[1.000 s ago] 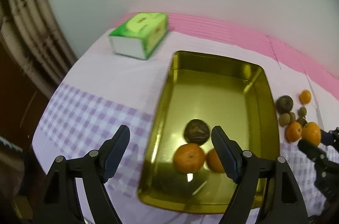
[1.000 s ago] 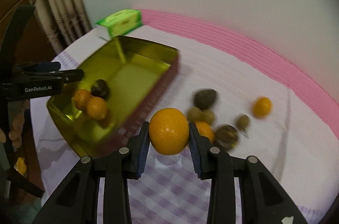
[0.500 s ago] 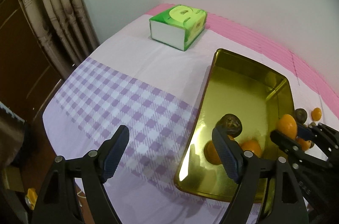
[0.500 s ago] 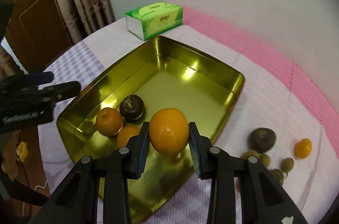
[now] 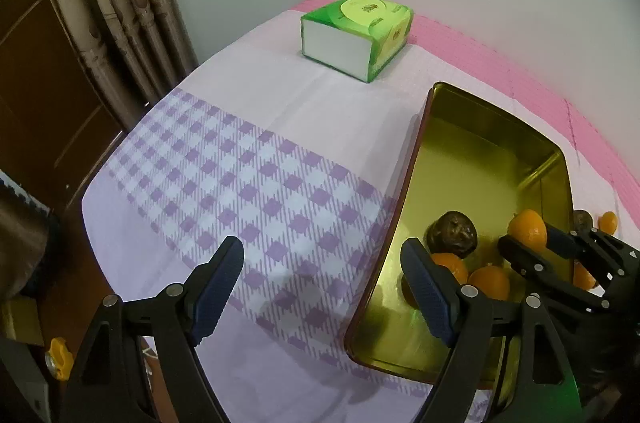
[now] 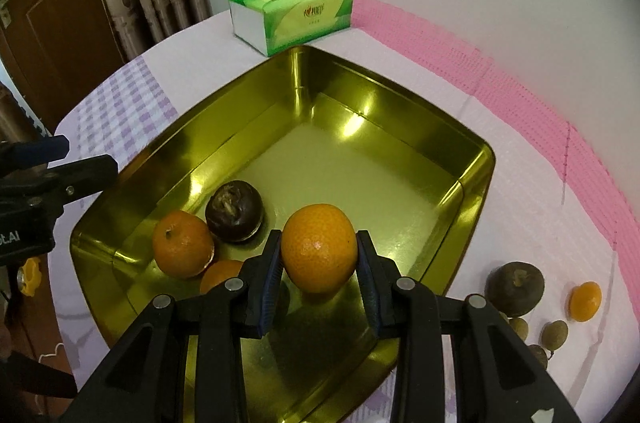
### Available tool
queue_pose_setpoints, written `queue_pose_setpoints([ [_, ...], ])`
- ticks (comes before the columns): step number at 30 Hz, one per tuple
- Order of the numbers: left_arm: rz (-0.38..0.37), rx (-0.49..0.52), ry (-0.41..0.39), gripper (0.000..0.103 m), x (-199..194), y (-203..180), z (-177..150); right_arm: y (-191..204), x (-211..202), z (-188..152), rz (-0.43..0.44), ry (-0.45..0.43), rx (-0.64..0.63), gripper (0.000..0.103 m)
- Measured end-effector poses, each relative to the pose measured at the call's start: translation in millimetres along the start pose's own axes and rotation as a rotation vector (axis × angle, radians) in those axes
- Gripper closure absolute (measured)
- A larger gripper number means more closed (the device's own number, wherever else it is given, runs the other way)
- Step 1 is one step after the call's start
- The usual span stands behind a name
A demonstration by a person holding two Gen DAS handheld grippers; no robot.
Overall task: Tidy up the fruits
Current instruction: 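Lower the held orange into the tin tray and open the right gripper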
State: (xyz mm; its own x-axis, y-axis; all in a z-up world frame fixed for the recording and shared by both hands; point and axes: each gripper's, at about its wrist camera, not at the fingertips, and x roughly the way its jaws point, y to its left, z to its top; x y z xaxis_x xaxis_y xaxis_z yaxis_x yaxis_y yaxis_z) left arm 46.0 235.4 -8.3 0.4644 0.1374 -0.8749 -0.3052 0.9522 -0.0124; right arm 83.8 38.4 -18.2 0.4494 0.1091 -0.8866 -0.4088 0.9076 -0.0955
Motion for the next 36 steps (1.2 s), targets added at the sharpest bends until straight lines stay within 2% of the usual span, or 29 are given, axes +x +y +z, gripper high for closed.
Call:
queue_pose_setpoints([
  [15, -0.02, 0.023, -0.001, 0.022, -0.8, -5.9, -1.3, 4.0, 8.2, -1.9, -0.007, 0.024, -0.011, 0.07],
  [36, -0.036, 0.051, -0.012, 0.022, -3.3, -13.8, -2.2, -1.9, -4.9, -5.8, 0.013, -0.006, 0.022, 0.069],
])
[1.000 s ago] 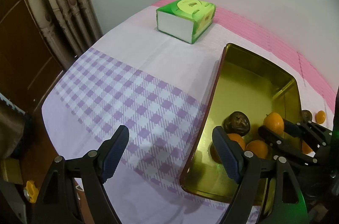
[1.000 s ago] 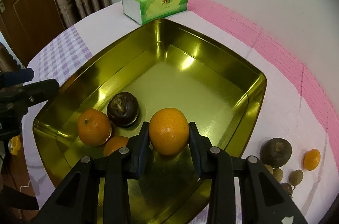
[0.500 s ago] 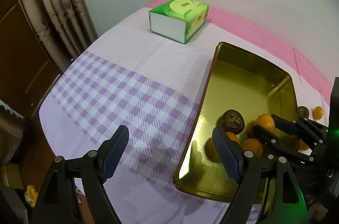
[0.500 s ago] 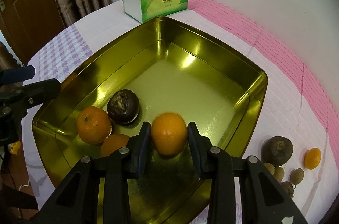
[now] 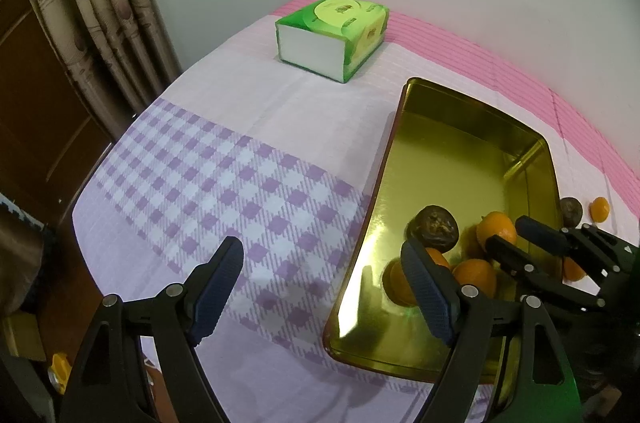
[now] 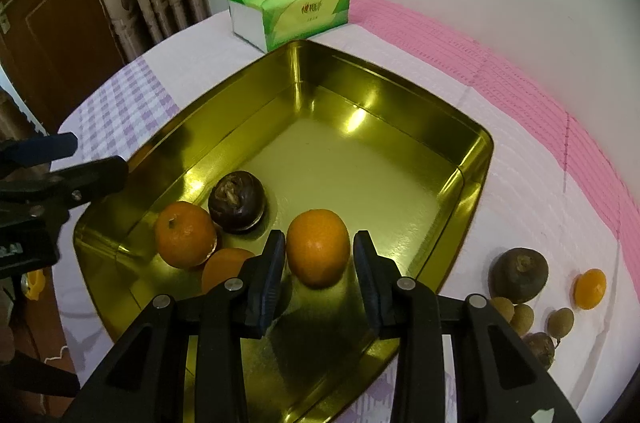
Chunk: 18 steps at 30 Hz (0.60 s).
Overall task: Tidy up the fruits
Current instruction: 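Lower the held orange into the tin tray and open the right gripper, then move the right gripper to a large orange on the cloth and grasp it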
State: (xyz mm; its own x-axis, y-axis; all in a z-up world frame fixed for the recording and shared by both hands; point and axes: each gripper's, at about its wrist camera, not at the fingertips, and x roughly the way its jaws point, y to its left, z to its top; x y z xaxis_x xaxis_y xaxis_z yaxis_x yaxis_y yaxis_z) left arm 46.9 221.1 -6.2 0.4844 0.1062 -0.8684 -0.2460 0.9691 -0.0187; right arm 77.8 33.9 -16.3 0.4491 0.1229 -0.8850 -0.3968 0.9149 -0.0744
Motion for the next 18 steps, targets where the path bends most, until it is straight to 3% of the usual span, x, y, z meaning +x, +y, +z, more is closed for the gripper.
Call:
queue_pose_setpoints([
  [13, -0.014, 0.063, -0.024, 0.022, -4.9, -13.6, -3.0, -28.3, -47.1, -19.0, 0.029, -0.082, 0.094, 0.068],
  [18, -0.013, 0.063, -0.028, 0.022, -5.0, -13.3, -3.0, -56.2, -68.7, -32.9, -0.014, -0.116, 0.138, 0.068],
])
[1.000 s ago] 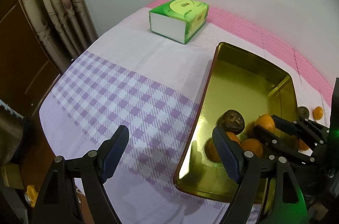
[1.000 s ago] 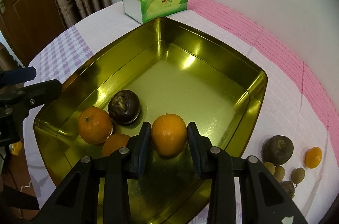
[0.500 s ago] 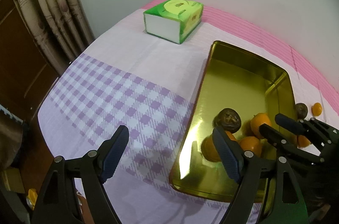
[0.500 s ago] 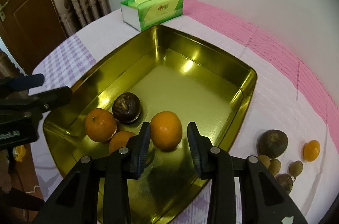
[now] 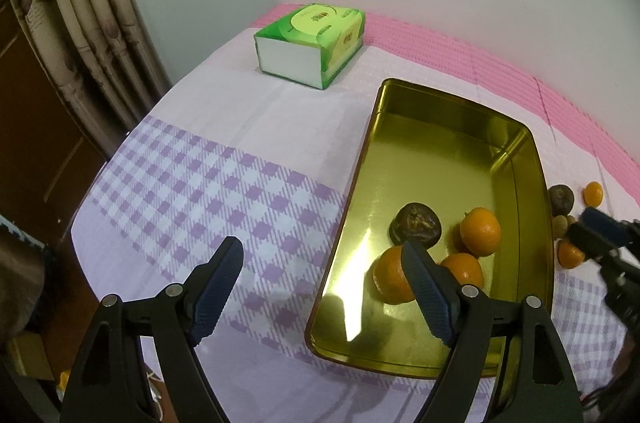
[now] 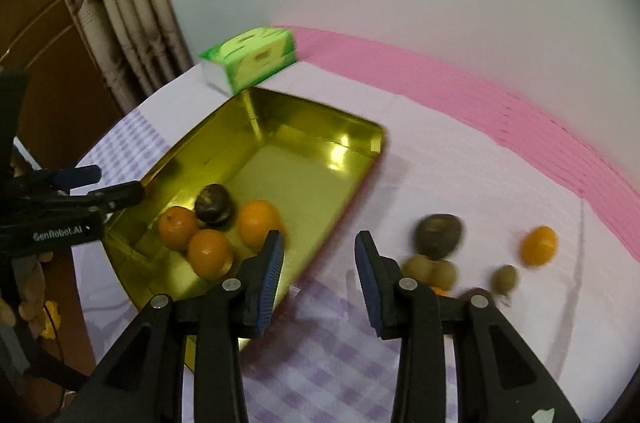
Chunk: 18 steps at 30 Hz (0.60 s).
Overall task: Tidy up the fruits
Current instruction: 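Move the right gripper to a large orange on the cloth and grasp it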
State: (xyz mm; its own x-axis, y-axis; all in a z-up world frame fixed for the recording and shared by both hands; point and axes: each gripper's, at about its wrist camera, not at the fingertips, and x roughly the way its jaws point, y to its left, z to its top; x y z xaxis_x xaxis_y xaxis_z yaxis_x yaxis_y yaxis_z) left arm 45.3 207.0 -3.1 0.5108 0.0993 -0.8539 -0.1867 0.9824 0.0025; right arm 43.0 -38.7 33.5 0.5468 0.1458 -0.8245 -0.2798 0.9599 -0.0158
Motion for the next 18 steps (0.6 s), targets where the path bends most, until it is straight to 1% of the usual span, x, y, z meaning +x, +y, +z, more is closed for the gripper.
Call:
queue_pose_setpoints([
  [1, 0.0, 0.002, 0.001, 0.022, -0.1, -0.2, -0.1, -10.3, -3.9, -2.6, -0.029, -0.002, 0.012, 0.068],
  [3, 0.0, 0.006, 0.0, 0.022, -0.4, -0.7, 0.1, -27.6, -9.9, -6.9, -0.048, -0.006, 0.036, 0.068],
  [5, -0.001, 0.012, -0.002, 0.022, -1.1, -1.6, -0.8, -50.0, -14.4, -12.4, -0.088, -0.006, 0.068, 0.068],
  [9, -0.009, 0.031, -0.009, 0.022, -3.2, -7.4, -1.7, -96.1, -16.2, -23.9, -0.159, 0.0, 0.135, 0.068],
  [14, -0.035, 0.078, -0.029, 0.022, -12.3, -28.2, -3.2, -137.8, -8.8, -36.5, -0.212, 0.02, 0.174, 0.068],
  [18, -0.066, 0.148, -0.062, 0.022, -26.3, -53.0, -2.7, -155.1, -0.4, -41.7, -0.215, 0.022, 0.196, 0.068],
])
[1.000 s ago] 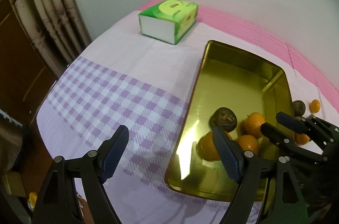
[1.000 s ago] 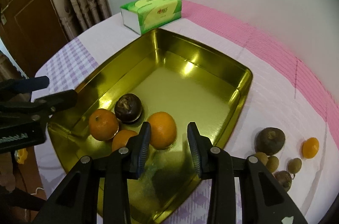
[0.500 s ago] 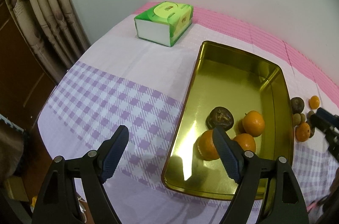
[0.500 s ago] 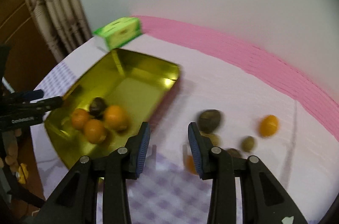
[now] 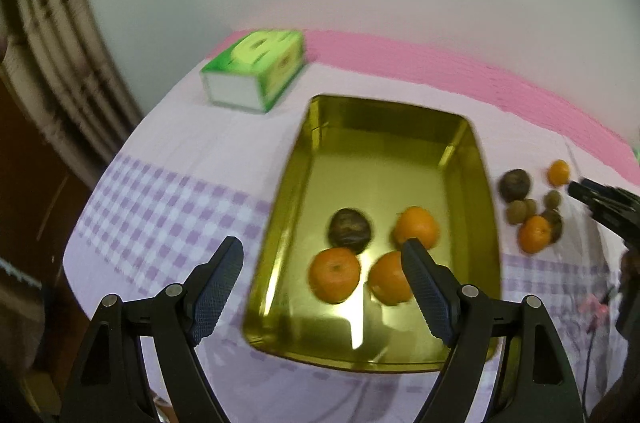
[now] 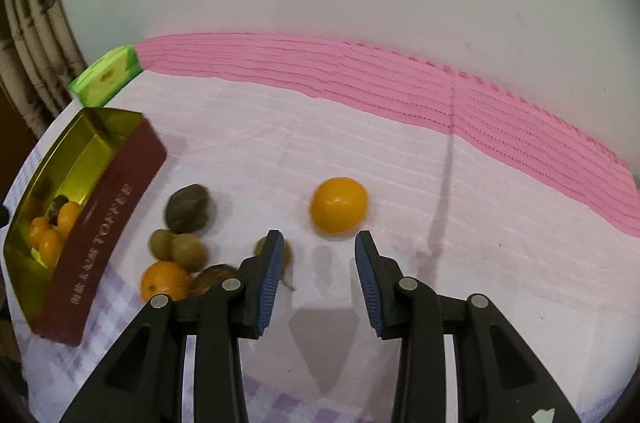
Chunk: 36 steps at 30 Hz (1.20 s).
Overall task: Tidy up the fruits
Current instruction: 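Move the right gripper to a large orange on the cloth and grasp it, then grasp a small orange on the cloth with the left gripper while the right gripper holds its orange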
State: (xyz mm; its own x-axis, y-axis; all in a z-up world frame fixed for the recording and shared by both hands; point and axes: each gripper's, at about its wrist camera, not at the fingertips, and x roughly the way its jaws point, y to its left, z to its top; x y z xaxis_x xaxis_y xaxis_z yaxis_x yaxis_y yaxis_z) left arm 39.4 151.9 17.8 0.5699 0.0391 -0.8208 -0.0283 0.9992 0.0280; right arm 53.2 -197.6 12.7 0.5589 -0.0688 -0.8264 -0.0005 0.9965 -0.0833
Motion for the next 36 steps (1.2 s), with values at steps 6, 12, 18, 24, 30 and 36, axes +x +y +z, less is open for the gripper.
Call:
queue_pose_setpoints([
  [6, -0.063, 0.083, 0.003, 0.022, -6.0, -43.9, 7.7, -3.1, 24.0, 4.6, 0.018, 0.006, 0.017, 0.067],
  [12, -0.121, 0.138, 0.014, 0.022, 0.2, -84.3, 14.8, -11.1, 42.1, 8.9, 0.025, 0.005, 0.038, 0.066],
  [18, -0.163, 0.194, 0.036, 0.022, 8.6, -120.4, 14.5, -10.0, 50.5, 14.7, 0.025, -0.021, 0.032, 0.068],
  [24, -0.205, 0.216, 0.06, 0.022, 15.4, -144.3, 9.8, -14.0, 46.5, 9.1, 0.004, -0.041, 0.034, 0.069],
  [30, -0.223, 0.264, 0.071, 0.022, 24.8, -170.2, 2.8, -39.4, 34.2, -5.7, -0.038, -0.046, 0.113, 0.069],
  [36, -0.203, 0.279, 0.081, 0.022, 43.6, -187.9, 0.4, -50.9, 22.9, -21.3, -0.07, -0.048, 0.125, 0.069],
])
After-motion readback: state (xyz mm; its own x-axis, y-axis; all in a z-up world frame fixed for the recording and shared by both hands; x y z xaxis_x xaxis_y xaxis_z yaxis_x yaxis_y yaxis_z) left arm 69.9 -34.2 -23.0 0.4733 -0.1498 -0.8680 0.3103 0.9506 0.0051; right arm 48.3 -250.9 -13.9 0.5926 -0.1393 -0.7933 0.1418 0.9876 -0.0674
